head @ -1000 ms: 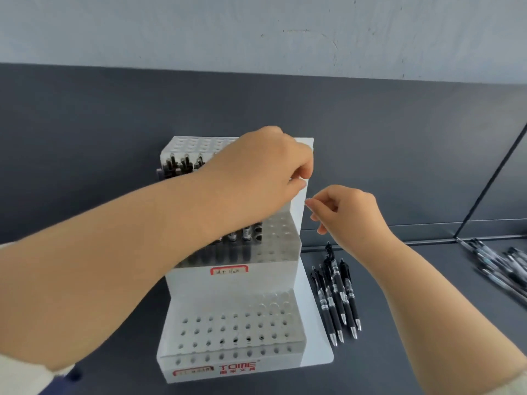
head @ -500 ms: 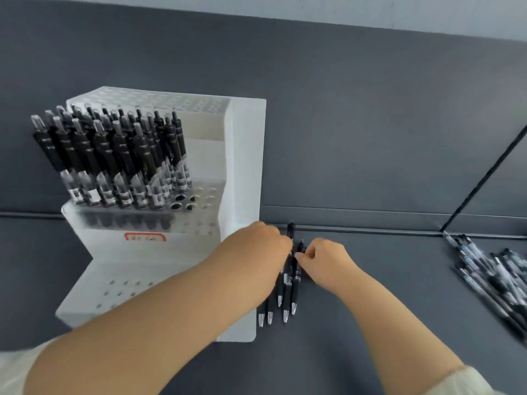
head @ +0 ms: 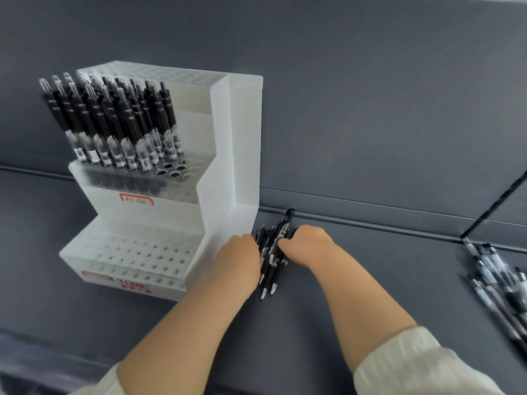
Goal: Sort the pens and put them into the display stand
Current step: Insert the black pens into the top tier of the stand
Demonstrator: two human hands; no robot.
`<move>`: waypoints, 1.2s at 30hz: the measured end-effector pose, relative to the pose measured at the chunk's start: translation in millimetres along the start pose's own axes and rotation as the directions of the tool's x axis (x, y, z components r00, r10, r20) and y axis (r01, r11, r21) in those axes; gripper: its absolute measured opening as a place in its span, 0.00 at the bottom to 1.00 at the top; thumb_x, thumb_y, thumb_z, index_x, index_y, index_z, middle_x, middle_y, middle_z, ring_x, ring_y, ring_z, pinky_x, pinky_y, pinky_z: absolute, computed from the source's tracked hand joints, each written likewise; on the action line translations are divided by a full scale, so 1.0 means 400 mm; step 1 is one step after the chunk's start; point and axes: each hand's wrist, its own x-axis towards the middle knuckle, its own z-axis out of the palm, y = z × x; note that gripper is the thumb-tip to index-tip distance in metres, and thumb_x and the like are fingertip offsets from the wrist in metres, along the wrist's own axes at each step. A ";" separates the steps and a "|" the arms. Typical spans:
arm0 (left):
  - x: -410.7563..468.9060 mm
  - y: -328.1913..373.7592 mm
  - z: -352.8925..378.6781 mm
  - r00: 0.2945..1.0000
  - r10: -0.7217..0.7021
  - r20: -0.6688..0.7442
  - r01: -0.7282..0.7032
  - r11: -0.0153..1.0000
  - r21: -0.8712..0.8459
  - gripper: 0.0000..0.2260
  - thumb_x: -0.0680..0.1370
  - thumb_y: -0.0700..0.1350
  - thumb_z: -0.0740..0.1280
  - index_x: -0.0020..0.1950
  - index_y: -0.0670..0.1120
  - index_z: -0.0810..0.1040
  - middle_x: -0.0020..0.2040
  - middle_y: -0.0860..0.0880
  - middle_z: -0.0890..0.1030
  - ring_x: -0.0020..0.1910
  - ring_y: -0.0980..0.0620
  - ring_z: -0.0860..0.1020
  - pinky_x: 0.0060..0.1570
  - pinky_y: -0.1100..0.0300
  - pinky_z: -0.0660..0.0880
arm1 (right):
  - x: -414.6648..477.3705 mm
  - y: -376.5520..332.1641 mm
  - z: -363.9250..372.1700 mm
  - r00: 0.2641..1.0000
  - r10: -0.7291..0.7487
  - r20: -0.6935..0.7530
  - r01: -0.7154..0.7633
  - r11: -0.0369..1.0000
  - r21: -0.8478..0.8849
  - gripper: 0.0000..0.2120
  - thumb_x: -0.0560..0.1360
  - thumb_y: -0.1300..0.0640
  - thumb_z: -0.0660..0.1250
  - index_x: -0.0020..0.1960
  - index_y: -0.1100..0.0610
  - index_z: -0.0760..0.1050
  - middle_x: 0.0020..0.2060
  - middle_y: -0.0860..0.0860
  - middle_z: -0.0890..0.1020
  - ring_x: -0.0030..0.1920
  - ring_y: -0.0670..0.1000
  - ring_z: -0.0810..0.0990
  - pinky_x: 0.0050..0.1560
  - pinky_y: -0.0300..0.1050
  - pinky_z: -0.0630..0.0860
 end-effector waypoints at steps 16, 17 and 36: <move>-0.032 -0.001 -0.027 0.973 0.034 -0.228 -0.174 0.755 -0.632 0.02 0.78 0.46 0.63 0.49 0.51 0.71 0.44 0.53 0.79 0.40 0.59 0.76 0.33 0.72 0.67 | -0.042 0.093 -0.043 0.973 -0.027 -0.229 0.154 0.818 0.555 0.09 0.74 0.56 0.62 0.41 0.61 0.75 0.30 0.51 0.78 0.24 0.43 0.70 0.27 0.37 0.64; -0.036 -0.001 -0.037 0.965 0.032 -0.260 -0.202 0.723 -0.661 0.03 0.78 0.46 0.64 0.49 0.51 0.70 0.44 0.54 0.80 0.40 0.61 0.76 0.34 0.74 0.68 | -0.049 0.089 -0.052 0.965 -0.023 -0.263 0.178 0.791 0.585 0.08 0.74 0.56 0.63 0.45 0.60 0.75 0.31 0.50 0.79 0.26 0.44 0.71 0.28 0.37 0.65; -0.121 -0.268 -0.377 0.833 0.200 -0.516 -0.550 0.400 -0.733 0.17 0.74 0.41 0.70 0.55 0.60 0.71 0.44 0.57 0.82 0.42 0.57 0.82 0.44 0.50 0.80 | -0.273 -0.347 -0.246 0.627 -0.269 -0.731 0.674 0.657 0.337 0.08 0.79 0.52 0.59 0.48 0.54 0.75 0.36 0.48 0.78 0.27 0.38 0.73 0.36 0.38 0.70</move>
